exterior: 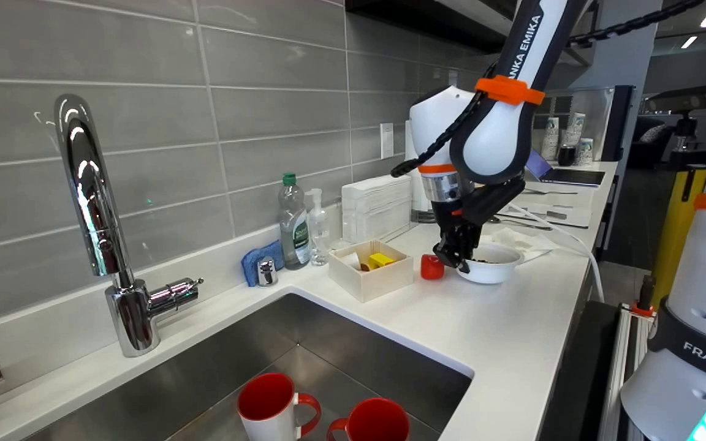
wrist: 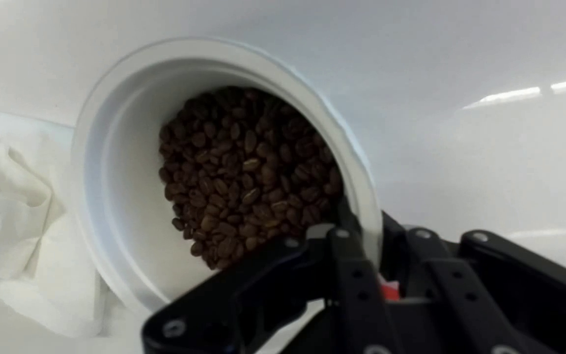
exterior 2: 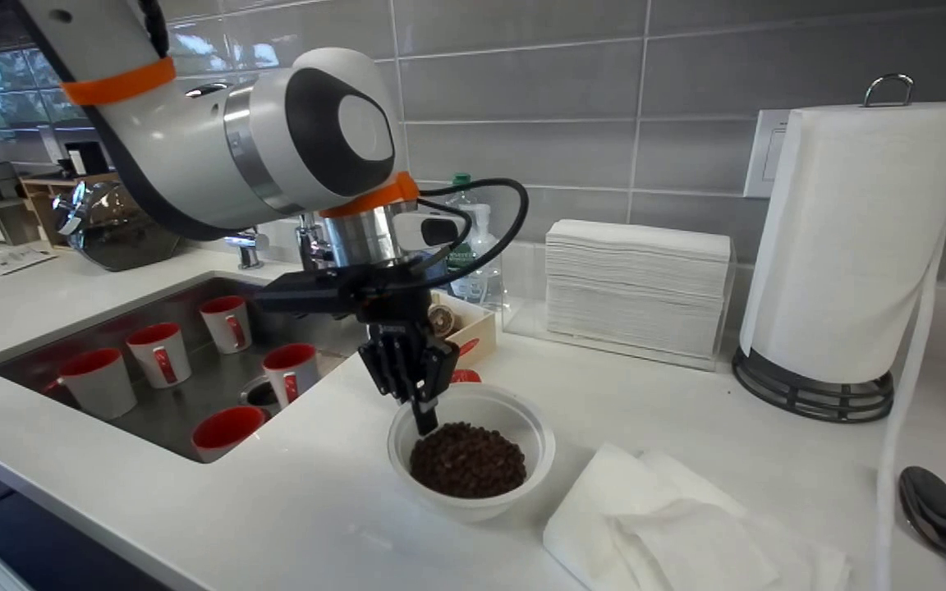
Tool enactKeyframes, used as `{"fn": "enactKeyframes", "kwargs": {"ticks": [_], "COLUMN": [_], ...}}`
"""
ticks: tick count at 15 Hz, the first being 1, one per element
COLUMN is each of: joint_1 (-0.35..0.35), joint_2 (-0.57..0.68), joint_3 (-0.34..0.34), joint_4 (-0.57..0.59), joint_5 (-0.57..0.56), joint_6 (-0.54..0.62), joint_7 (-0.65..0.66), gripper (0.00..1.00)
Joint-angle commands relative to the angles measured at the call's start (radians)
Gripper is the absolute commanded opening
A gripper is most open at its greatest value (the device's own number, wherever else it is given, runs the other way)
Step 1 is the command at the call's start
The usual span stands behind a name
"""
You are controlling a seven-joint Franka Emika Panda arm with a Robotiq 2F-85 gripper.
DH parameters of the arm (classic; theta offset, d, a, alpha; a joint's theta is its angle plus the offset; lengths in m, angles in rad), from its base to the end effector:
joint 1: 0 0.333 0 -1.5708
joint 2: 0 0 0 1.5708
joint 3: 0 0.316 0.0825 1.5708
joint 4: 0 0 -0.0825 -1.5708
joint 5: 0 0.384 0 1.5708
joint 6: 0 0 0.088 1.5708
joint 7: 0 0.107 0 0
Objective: Move the white bowl a bit forward
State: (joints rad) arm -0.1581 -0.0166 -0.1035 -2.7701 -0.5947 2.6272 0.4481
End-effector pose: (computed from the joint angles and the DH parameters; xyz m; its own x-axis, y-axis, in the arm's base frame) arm 0.3599 -0.0822 0.2073 0.9812 -0.1790 -0.0726 -0.1536 -0.9510 0.2685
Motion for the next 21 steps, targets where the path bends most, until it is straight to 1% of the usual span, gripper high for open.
{"fn": "enactKeyframes", "kwargs": {"ticks": [1,2,3,4,7,8,13,15,17,19,21], "joint_1": [-0.003,0.000,0.003,0.006,0.016,0.019,0.032,0.032,0.026,0.025,0.023], "joint_2": [0.042,0.047,0.050,0.050,0.026,0.011,-0.095,-0.151,-0.237,-0.260,-0.314], "joint_3": [-0.022,-0.027,-0.030,-0.032,-0.027,-0.025,-0.005,0.006,0.015,0.026,0.034], "joint_4": [0.001,0.001,0.001,0.002,0.002,0.002,0.019,0.027,-0.006,0.028,0.014], "joint_5": [-0.056,-0.060,-0.049,-0.041,0.017,0.033,0.113,0.149,0.173,0.200,0.214], "joint_6": [0.038,0.037,0.034,0.030,-0.002,-0.019,-0.153,-0.202,-0.237,-0.282,-0.312], "joint_7": [0.057,0.062,0.056,0.049,-0.009,-0.029,-0.140,-0.181,-0.212,-0.241,-0.263], "gripper": [0.00,0.00,0.25,0.26,0.49,0.58,0.99,1.00,1.00,1.00,1.00]}}
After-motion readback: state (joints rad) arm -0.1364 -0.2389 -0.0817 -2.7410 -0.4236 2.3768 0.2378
